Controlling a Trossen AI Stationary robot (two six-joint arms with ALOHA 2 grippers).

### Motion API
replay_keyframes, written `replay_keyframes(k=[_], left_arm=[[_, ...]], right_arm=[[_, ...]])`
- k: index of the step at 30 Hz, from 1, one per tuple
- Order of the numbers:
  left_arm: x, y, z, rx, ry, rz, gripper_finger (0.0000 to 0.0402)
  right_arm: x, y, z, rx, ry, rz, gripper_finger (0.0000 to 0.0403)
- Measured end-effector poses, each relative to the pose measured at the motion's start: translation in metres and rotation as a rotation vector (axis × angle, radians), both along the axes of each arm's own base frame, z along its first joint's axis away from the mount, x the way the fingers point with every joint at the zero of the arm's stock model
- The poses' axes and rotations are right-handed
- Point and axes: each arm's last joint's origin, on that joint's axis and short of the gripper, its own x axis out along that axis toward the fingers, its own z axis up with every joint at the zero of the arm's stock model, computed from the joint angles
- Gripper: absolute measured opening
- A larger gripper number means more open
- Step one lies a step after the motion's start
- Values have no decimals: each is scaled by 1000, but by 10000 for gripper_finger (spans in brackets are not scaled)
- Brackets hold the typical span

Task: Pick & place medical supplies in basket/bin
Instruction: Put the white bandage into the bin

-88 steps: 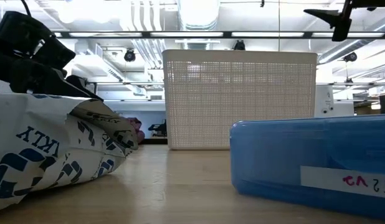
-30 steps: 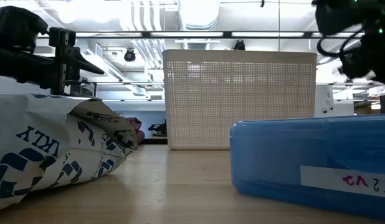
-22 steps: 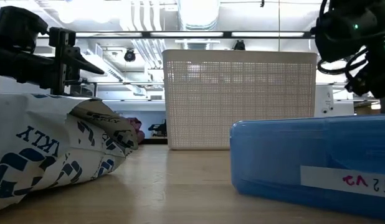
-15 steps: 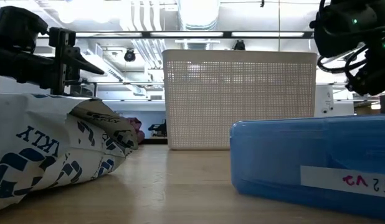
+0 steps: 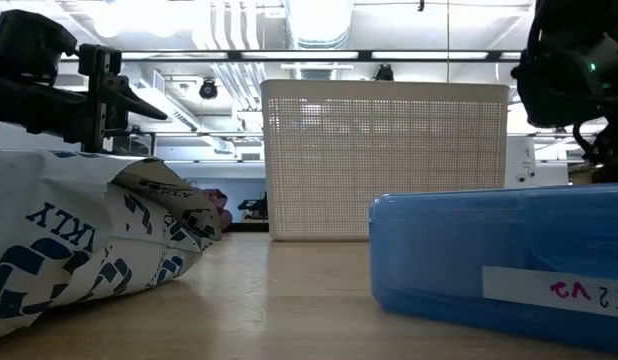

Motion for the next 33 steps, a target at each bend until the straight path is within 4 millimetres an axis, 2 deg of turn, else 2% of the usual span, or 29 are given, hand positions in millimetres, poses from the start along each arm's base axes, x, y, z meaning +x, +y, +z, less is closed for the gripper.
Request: replay_keyframes(k=[4, 9, 13, 17, 21, 24, 29, 31, 33], left_arm=[[0, 0, 0, 0, 0, 1, 255], [0, 0, 0, 0, 0, 1, 255], [0, 0, 0, 0, -2, -1, 255], [0, 0, 0, -2, -3, -9, 255], [0, 0, 0, -2, -2, -10, 255], [0, 0, 0, -2, -2, -10, 255], [0, 0, 0, 3, 0, -11, 255], [0, 0, 0, 4, 1, -11, 255], [0, 0, 0, 5, 2, -11, 255]], right_arm=[[2, 1, -10, 17, 7, -16, 216], [4, 3, -31, 94, -78, -58, 214], [2, 3, -32, 96, -69, -83, 214], [7, 4, -19, 108, -186, 2, 214], [28, 6, 12, 50, -472, 80, 214], [39, 8, 43, -36, -665, 93, 214], [26, 2, 64, -215, -569, 79, 214], [21, 1, 61, -210, -483, 130, 214], [26, 3, 54, -167, -475, 162, 216]])
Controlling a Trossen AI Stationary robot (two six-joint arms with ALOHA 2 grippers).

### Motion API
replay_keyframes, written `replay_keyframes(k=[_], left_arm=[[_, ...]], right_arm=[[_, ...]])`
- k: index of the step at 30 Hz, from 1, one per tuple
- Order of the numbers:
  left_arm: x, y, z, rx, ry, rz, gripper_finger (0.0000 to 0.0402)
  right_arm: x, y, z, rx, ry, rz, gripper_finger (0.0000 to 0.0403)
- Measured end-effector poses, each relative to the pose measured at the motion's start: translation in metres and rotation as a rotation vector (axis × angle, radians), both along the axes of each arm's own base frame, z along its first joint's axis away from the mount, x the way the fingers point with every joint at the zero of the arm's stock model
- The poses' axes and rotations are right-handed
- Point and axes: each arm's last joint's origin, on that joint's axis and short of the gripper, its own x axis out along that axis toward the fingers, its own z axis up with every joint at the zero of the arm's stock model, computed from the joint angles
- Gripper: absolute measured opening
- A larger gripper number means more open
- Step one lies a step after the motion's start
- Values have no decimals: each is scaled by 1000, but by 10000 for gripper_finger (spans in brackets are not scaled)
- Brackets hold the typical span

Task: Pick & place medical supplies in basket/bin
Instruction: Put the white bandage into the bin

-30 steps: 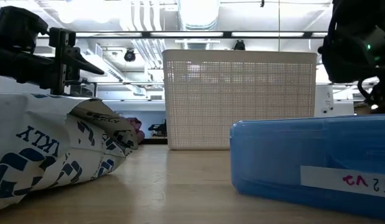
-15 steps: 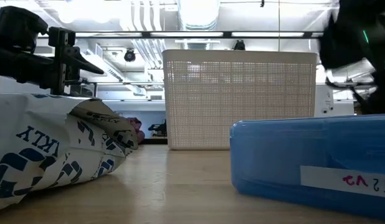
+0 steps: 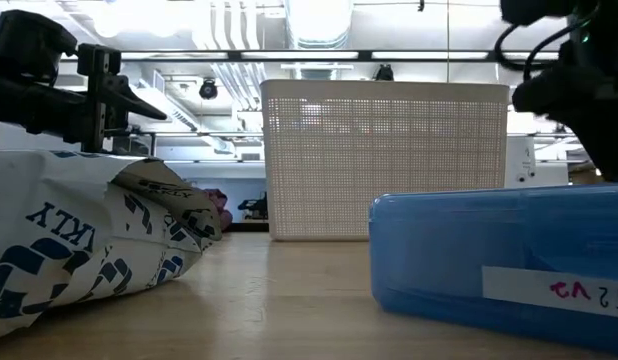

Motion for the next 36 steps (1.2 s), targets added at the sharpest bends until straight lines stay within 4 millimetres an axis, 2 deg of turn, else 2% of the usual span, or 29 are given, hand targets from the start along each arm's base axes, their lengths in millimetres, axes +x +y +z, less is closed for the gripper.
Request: replay_keyframes(k=[5, 10, 14, 17, 20, 25, 31, 33, 36], left_arm=[[0, 0, 0, 0, 1, 0, 255], [0, 0, 0, 0, 1, 0, 255], [0, 0, 0, 0, 0, 0, 255], [0, 0, 0, 0, 1, 0, 255], [0, 0, 0, 0, 0, 0, 255], [0, 0, 0, 0, -1, 0, 255], [0, 0, 0, 0, 0, 0, 255], [0, 0, 0, -1, -1, 0, 255], [0, 0, 0, -7, -2, 1, 255]], right_arm=[[17, 9, -19, 35, 27, 36, 227], [27, 14, -38, -37, 92, 123, 247], [22, 13, -56, -35, 177, 154, 254], [24, 14, -65, 5, 114, 202, 252], [23, 14, -68, 11, 86, 179, 239], [20, 13, -63, 16, 58, 160, 196], [16, 13, -53, 64, 16, 133, 98], [16, 13, -44, 81, -21, 131, 62], [24, 15, -15, 55, -177, 140, 24]])
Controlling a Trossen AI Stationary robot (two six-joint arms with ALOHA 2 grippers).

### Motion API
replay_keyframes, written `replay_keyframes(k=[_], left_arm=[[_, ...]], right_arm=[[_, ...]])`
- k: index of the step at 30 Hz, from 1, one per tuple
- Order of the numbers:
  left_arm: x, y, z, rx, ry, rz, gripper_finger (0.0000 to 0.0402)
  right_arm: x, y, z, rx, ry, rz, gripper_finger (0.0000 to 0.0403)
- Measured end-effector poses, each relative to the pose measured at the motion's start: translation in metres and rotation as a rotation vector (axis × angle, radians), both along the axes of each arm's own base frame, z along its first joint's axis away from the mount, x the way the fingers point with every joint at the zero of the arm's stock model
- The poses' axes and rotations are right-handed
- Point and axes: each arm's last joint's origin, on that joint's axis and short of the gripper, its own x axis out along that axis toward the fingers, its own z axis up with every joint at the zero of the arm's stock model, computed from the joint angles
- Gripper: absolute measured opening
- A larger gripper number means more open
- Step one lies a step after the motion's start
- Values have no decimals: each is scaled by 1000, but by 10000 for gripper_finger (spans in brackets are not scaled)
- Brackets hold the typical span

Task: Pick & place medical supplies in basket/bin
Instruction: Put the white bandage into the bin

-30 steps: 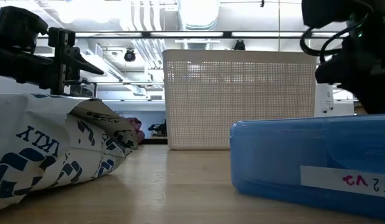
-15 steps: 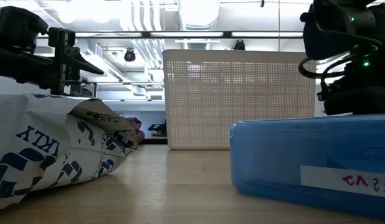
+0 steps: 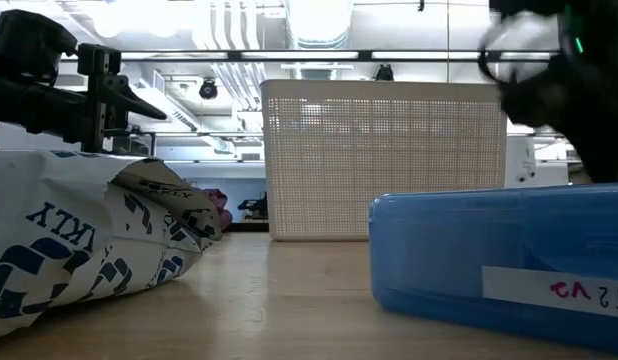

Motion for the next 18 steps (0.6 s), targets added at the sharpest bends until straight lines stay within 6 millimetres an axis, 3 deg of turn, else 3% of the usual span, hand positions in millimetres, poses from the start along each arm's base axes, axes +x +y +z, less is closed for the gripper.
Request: replay_keyframes(k=[5, 10, 14, 18], left_arm=[[0, 0, 1, -16, -6, 4, 255], [1, 0, 7, -12, -38, 4, 255], [2, 0, 12, -8, -51, 4, 255], [3, 1, 17, 13, -63, 7, 255]], right_arm=[[13, -7, 71, -216, -369, 1, 23], [24, -29, 151, -659, -638, 37, 23], [33, -66, 196, -966, -581, 74, 28], [45, -125, 208, -950, -481, 118, 62]])
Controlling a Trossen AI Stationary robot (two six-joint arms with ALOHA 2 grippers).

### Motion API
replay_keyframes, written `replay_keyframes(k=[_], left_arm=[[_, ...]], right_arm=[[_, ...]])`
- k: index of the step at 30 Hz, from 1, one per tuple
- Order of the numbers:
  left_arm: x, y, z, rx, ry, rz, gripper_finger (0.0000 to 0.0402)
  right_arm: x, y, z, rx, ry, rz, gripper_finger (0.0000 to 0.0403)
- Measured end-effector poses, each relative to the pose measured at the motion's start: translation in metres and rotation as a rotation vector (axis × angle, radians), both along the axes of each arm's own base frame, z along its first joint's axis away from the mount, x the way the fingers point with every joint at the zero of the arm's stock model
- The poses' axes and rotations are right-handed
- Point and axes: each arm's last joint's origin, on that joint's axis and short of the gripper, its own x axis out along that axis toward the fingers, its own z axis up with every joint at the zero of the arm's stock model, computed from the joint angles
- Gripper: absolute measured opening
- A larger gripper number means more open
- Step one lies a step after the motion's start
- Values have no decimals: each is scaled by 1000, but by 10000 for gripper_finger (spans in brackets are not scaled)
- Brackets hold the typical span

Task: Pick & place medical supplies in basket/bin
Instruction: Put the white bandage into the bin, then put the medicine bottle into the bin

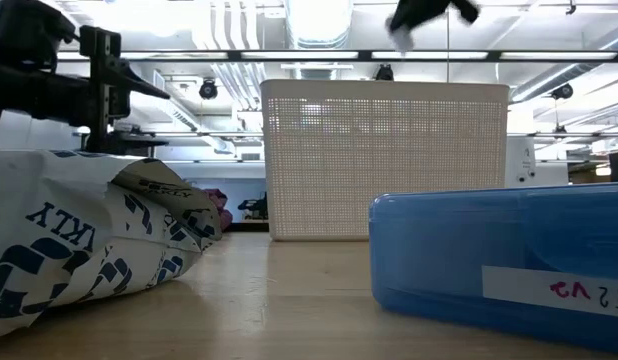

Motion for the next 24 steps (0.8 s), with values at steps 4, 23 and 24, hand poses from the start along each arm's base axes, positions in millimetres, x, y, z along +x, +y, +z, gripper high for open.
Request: replay_keyframes(k=[4, 23, 24], left_arm=[[1, 0, 14, 69, -29, -9, 255], [3, -7, 81, 289, 209, -198, 255], [5, -10, 87, 293, 235, -243, 255]], right_arm=[[11, -49, -11, 70, 118, 48, 140], [15, -23, -16, 70, 259, 227, 334], [15, -17, -18, 74, 283, 252, 332]])
